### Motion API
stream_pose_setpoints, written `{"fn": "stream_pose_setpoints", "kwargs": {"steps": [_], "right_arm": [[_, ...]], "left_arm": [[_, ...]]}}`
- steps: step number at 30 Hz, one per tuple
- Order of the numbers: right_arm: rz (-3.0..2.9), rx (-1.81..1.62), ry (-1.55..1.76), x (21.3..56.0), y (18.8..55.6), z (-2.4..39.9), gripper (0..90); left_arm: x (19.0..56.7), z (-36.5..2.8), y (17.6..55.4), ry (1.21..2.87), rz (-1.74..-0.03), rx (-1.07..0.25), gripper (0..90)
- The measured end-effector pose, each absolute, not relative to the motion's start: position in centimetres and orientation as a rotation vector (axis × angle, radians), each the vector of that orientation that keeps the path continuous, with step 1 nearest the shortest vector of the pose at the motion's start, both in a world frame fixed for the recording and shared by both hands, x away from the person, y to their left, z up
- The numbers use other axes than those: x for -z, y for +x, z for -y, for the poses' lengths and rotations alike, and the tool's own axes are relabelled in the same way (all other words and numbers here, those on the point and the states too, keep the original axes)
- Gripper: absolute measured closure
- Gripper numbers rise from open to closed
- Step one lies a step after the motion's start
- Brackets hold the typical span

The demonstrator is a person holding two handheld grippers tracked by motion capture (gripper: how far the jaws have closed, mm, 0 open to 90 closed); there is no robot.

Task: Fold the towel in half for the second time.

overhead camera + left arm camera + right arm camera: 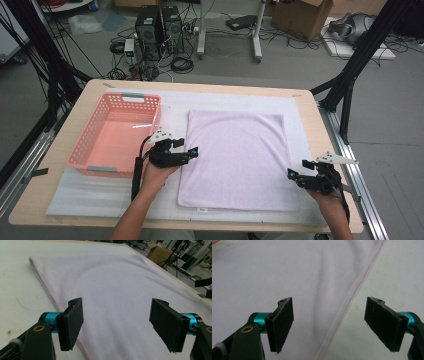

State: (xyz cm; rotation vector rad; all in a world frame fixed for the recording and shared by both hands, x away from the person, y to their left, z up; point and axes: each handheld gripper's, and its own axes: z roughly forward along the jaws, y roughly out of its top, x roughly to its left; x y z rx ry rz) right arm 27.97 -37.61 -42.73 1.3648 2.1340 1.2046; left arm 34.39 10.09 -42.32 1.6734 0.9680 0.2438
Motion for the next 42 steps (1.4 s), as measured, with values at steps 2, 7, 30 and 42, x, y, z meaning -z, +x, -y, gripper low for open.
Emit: {"fn": "stream_pose_setpoints", "kwargs": {"steps": [2,7,30,42], "right_arm": [[-2.130,-1.209,1.372,42.5,28.8,37.6,23.0],[-2.119,-1.211,1.412,41.9,31.5,37.7,26.3],[-2.118,-0.994,1.602,43.7,41.0,36.5,49.3],[-2.114,-0.962,1.608,43.9,40.9,35.5,84.2]], "left_arm": [[42.0,-9.8,35.4,1.698,-0.966,-0.265,28.3],[42.2,-9.5,37.9,1.718,-1.015,-0.263,29.5],[45.4,-8.6,42.8,1.786,-1.247,-0.320,30.5],[45.2,-7.6,42.3,1.884,-1.213,-0.448,80.3]]}}
